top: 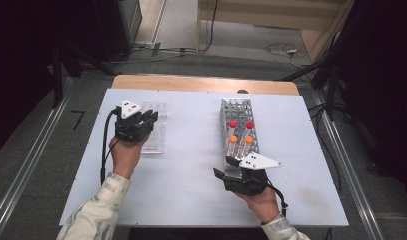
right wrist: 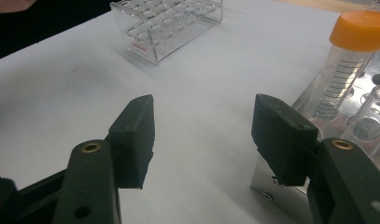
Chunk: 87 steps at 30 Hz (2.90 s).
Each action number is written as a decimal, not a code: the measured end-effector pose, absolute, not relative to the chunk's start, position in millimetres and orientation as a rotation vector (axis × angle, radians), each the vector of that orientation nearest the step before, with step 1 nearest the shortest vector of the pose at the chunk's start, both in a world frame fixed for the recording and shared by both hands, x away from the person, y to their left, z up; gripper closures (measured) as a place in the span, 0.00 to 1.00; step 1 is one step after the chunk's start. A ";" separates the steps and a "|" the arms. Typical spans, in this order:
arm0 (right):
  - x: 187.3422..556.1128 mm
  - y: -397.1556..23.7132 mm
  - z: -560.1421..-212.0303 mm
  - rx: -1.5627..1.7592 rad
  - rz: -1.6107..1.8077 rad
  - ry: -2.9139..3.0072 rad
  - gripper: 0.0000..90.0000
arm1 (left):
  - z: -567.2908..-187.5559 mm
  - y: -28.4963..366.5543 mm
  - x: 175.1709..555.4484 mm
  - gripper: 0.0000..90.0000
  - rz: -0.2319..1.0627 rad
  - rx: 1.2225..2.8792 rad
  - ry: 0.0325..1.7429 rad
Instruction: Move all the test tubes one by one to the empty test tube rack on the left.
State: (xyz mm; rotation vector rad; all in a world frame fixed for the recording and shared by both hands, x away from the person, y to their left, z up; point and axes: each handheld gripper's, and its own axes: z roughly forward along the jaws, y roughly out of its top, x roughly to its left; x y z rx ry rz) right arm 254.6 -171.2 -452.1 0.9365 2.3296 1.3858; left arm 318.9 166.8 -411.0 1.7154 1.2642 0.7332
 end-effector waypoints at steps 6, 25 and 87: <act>254.6 -170.9 -452.2 0.935 1.384 2.332 0.42 | -429.1 161.2 320.0 0.85 0.743 1.762 1.282; 251.7 -177.8 -448.4 0.940 1.393 2.313 0.42 | -424.7 174.2 295.5 0.29 0.661 1.641 1.300; 271.6 -207.0 -438.3 1.013 1.298 2.046 0.82 | -422.6 169.1 275.8 0.10 0.578 1.696 1.233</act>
